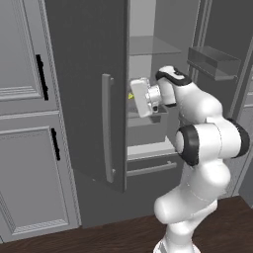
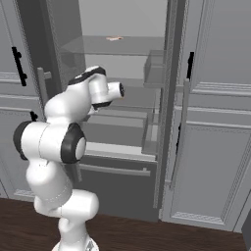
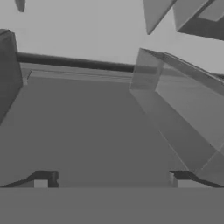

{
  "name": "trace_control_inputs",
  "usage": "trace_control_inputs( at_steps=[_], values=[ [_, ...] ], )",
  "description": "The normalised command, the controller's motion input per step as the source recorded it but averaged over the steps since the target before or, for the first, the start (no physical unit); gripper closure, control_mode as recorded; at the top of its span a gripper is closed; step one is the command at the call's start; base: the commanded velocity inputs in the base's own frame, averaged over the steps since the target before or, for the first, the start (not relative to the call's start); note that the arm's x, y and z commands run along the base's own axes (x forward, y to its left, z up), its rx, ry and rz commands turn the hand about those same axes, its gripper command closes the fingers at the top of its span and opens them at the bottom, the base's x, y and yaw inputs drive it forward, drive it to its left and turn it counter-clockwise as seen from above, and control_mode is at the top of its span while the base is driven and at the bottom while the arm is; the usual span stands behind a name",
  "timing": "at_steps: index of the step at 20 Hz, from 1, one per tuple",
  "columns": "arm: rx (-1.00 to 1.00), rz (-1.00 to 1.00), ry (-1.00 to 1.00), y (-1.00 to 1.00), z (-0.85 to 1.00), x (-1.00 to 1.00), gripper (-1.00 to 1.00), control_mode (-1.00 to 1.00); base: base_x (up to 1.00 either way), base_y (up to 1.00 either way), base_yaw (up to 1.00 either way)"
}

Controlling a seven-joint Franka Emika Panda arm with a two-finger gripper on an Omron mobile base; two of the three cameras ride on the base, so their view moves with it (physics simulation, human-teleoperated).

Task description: Grab a lemon wedge from the fridge and one ice cube from the ice bowl, and put them in the glass of lemonade.

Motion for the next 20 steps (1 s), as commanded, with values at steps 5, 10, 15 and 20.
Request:
trace_control_inputs(
  at_steps=[5,10,15,20],
  values=[
    [0.07,0.12,0.04,0.7,-0.02,-0.01,-1.0,-1.0,0.0,0.0,0.0],
    [0.04,0.11,0.0,0.44,0.0,-0.44,-1.0,-1.0,0.0,0.0,0.0],
    [0.05,0.12,0.0,0.43,0.03,-0.56,-1.0,-1.0,0.0,0.0,0.0],
    [0.05,0.09,0.0,0.71,0.17,-0.58,-1.0,-1.0,0.0,0.0,0.0]
  ],
)
